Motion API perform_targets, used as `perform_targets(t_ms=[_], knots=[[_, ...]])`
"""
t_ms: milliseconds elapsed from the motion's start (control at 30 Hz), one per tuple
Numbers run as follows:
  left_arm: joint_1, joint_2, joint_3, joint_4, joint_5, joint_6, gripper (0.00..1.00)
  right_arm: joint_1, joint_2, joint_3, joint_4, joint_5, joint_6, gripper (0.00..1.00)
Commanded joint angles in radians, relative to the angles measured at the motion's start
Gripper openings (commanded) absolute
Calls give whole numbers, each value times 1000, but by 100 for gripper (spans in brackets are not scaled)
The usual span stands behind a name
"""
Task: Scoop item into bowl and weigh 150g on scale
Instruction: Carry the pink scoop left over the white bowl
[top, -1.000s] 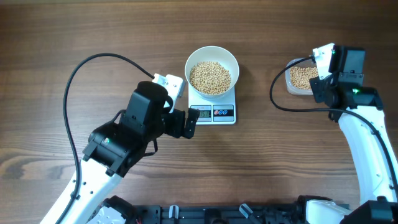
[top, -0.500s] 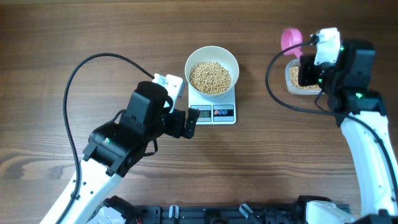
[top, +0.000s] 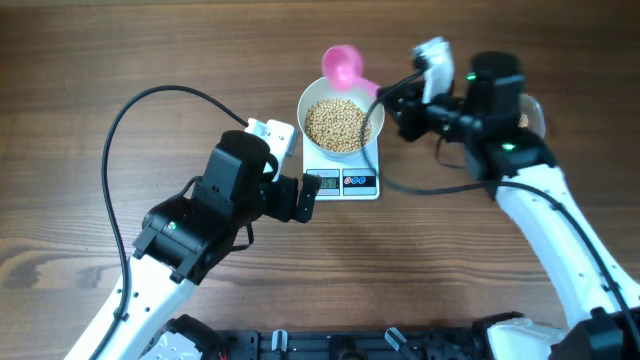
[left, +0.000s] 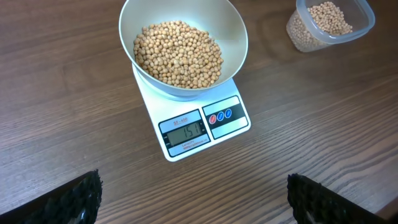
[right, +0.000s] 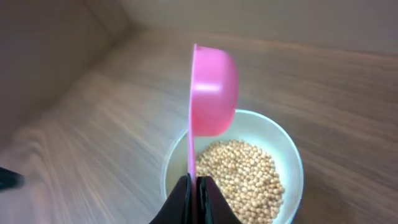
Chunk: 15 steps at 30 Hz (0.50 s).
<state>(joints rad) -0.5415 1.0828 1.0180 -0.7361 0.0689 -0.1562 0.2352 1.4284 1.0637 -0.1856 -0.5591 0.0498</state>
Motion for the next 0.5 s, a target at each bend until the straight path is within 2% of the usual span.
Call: perform_targets(t_ms=[0,167,467], knots=[[4,4,5,3,8,-10,100,74,31,10,-6,274,-187,4],[4,4,5,3,8,-9,100,137,83,10,-30,343,-359,5],[4,4,5,3,8,-9,100,155,138,9,-56,406,-415,4]])
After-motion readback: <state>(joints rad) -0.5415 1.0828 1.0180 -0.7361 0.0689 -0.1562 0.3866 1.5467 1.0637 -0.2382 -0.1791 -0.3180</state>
